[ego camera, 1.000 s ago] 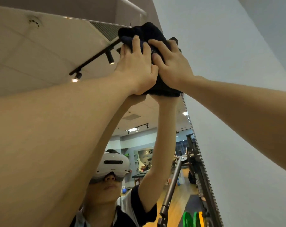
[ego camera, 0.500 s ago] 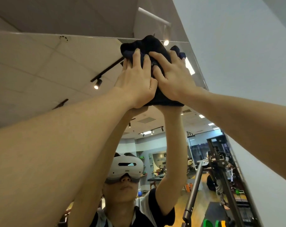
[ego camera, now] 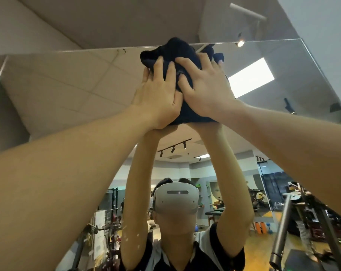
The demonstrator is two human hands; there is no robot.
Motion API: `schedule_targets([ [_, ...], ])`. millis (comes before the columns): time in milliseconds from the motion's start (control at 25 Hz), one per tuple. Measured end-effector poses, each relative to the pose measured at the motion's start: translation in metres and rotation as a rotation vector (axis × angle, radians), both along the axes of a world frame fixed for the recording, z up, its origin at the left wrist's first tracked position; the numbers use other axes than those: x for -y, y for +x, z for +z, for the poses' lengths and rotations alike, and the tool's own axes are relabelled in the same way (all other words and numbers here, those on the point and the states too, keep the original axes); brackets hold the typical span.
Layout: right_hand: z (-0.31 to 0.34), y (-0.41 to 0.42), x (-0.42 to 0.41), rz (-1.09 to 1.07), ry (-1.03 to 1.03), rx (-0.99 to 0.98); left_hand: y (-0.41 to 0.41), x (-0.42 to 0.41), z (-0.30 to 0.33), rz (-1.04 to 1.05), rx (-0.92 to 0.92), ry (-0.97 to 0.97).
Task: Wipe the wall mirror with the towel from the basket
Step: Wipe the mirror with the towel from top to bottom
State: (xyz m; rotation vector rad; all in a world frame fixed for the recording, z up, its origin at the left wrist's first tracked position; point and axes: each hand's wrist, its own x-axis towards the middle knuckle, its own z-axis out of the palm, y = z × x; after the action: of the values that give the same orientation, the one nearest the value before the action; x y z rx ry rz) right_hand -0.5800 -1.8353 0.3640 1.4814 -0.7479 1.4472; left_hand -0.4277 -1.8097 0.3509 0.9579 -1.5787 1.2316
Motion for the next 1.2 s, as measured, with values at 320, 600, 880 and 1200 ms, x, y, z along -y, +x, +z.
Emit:
schedule_targets([
  [320,0.001,0.120,-0.010,0.006,-0.004,-0.019,0.120,-0.007,0.000,0.018,-0.029,-0.005],
  [600,0.005,0.211,-0.015,0.005,-0.018,-0.021,0.211,-0.011,0.004,0.008,-0.049,-0.024],
  [880,-0.002,0.294,-0.022,0.016,-0.029,-0.014,0.294,-0.020,-0.002,0.012,-0.042,-0.004],
  [1200,-0.017,0.359,-0.028,0.015,-0.011,-0.019,0.358,-0.025,-0.016,-0.026,-0.056,0.019],
])
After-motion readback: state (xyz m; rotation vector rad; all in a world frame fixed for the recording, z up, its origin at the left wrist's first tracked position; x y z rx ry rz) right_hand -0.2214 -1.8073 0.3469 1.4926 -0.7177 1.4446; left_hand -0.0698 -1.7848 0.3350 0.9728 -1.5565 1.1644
